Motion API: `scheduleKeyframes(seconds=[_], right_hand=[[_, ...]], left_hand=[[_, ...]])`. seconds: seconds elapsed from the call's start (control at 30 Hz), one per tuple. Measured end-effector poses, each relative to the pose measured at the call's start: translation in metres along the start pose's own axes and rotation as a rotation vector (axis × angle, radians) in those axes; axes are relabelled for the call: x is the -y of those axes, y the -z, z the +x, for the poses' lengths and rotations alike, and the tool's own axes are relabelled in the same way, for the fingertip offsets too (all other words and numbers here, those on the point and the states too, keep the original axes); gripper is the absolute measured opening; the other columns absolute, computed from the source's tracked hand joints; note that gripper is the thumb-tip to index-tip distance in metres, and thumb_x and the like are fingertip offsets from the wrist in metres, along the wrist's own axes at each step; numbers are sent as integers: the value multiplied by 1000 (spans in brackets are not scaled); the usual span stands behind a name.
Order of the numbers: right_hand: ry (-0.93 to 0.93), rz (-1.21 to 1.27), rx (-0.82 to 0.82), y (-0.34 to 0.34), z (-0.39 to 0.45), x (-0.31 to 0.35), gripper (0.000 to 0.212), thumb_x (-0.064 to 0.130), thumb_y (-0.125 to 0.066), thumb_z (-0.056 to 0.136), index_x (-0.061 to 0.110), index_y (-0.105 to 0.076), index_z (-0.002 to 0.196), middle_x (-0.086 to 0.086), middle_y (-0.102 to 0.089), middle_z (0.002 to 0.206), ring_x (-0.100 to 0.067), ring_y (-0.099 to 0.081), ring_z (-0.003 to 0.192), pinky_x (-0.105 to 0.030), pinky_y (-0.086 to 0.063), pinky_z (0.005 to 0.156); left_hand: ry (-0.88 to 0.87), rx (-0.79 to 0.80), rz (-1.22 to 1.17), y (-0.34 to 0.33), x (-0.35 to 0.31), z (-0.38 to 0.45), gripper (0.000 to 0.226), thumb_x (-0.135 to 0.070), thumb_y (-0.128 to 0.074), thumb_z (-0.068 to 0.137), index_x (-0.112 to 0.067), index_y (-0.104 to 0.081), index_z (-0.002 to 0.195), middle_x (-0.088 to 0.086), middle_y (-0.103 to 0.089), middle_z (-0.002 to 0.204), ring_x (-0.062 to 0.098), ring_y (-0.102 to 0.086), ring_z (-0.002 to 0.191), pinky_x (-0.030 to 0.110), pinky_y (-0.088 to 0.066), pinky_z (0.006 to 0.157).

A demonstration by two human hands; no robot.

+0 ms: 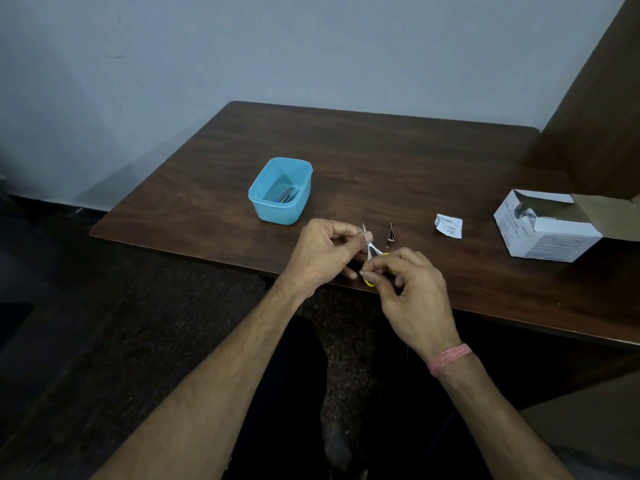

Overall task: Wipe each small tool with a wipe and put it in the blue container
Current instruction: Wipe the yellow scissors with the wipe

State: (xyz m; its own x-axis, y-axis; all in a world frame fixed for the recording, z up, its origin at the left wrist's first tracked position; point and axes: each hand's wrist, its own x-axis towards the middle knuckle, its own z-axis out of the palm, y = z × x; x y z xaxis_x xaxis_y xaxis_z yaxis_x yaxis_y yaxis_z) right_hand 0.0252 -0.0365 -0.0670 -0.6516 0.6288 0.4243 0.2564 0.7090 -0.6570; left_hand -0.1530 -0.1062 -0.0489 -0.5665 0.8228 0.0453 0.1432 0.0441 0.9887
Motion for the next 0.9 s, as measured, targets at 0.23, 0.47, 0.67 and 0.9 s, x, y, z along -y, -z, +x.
scheduleKeyframes(seconds=[0.23,0.47,0.67,0.9], right_hand=[[6,-35,5,4,-13,1,17,13,-88,91,29,-83,96,20,-65,93,0,-56,94,-6,-39,84],[14,-86,3,10,-20,0,17,12,-87,92,28,-83,98,18,-64,95,-5,-55,92,-13,-45,84],[13,-86,9,15,-21,-1,18,10,-86,92,27,-82,97,17,-63,94,-5,-55,90,-8,-42,84],[7,-111,11,15,-20,-4,17,9,-84,93,26,-81,96,15,-64,93,-11,-59,90,-27,-53,84]], left_hand=[[18,-7,12,0,-3,-3,19,-21,-82,103,-6,-85,92,9,-82,90,21,-86,83,26,-60,49],[18,-2,33,-1,-4,-4,20,-21,-82,104,-10,-84,87,10,-83,93,21,-86,84,26,-60,49],[28,-4,27,-2,-6,-4,18,-20,-81,104,-10,-84,89,13,-83,92,19,-85,82,25,-60,48],[36,-8,29,-1,-6,-5,19,-20,-81,104,-6,-84,91,12,-82,91,17,-84,81,24,-59,47]])
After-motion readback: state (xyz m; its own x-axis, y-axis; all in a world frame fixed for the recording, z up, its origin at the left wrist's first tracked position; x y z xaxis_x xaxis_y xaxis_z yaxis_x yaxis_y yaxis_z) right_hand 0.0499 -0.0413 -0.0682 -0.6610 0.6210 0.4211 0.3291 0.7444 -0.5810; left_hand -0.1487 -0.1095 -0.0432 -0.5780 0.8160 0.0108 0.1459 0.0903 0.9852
